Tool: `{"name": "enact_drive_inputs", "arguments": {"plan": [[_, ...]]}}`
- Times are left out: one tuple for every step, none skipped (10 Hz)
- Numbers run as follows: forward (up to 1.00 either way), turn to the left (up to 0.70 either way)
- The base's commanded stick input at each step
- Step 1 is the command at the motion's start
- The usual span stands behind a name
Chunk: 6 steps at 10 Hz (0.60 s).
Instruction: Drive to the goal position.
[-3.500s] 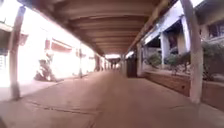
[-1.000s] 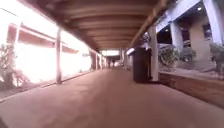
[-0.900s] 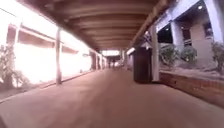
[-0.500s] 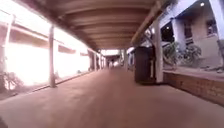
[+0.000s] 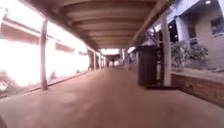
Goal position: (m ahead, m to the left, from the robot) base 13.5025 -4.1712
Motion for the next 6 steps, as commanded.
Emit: {"name": "enact_drive_inputs", "arguments": {"plan": [[0.85, 0.0], [0.85, 0.0], [0.85, 0.0], [0.85, 0.0], [0.85, 0.0], [0.85, 0.0]]}}
